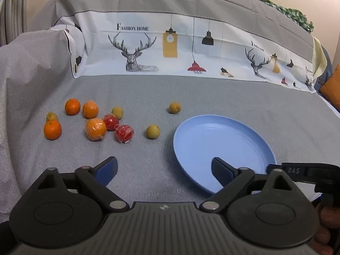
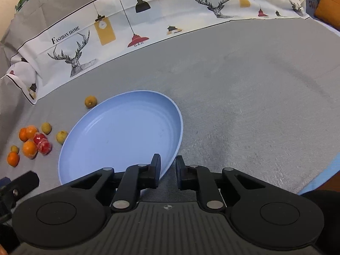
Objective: Organize fruits
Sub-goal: 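Move both tools toward the fruit cluster beside the blue plate, then grasp a wrapped orange with the left tool while the right tool grasps a yellow lime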
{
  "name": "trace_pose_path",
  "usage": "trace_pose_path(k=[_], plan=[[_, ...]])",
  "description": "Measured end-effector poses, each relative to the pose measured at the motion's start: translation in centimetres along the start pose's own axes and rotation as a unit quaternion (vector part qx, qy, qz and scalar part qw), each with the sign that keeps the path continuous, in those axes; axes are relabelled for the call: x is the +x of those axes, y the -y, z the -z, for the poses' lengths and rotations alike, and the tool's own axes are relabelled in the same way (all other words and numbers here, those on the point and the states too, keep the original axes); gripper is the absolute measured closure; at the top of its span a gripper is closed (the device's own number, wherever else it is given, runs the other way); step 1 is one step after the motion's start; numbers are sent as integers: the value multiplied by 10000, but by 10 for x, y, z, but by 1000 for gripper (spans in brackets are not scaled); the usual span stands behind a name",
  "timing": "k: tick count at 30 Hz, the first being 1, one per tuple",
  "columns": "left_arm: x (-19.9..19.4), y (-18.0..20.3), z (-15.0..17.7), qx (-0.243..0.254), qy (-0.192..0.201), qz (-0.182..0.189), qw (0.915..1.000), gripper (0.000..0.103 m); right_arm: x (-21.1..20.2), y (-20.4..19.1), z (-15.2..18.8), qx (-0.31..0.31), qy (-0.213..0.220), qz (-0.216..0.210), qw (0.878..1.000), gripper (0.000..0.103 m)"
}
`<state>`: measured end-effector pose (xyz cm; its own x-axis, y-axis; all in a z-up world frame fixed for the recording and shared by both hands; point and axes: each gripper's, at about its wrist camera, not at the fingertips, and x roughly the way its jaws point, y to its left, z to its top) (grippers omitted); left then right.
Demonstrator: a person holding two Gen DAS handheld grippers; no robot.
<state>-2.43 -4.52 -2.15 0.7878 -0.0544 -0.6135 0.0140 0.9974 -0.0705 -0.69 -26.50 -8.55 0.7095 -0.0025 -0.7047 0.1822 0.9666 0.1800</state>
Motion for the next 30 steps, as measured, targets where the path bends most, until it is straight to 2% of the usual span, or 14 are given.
trace_pose_path(k=[4,7,8,11,16,18,21,22,24,26,28,30], plan=[[-8,0,-2,29,280,118,9995,20,-13,0,-5,-161,335,209,9991,59],[-16,3,-7,216,452,160,9986,27,-24,-3,-5,-309,553,197,9978,57],[-19,4,-9,300,489,183,9982,30,-28,-4,-6,-315,501,151,9981,57],[-27,2,-17,509,433,414,9969,38,-42,-9,-10,-363,769,5,9964,56],[-36,-11,-28,1190,548,758,9885,57,-69,-31,-8,-988,1321,-273,9859,38],[-32,-22,-32,1404,569,674,9862,78,-72,-38,-7,-1172,1291,-430,9837,38],[-19,-43,-30,1394,541,449,9877,91,-74,-48,-7,-1285,1171,-735,9820,39],[-13,-51,-31,1139,428,439,9916,92,-73,-50,-8,-1309,1084,-850,9818,41],[-10,-62,-34,730,444,358,9957,93,-72,-59,-5,-1403,978,-1023,9799,53],[-4,-66,-36,539,425,223,9974,93,-68,-69,-2,-1504,903,-1118,9781,73],[3,-69,-41,459,383,88,9982,93,-60,-81,-1,-1588,762,-1281,9760,82],[9,-76,-45,326,349,4,9989,93,-51,-95,-3,-1655,642,-1367,9746,84]])
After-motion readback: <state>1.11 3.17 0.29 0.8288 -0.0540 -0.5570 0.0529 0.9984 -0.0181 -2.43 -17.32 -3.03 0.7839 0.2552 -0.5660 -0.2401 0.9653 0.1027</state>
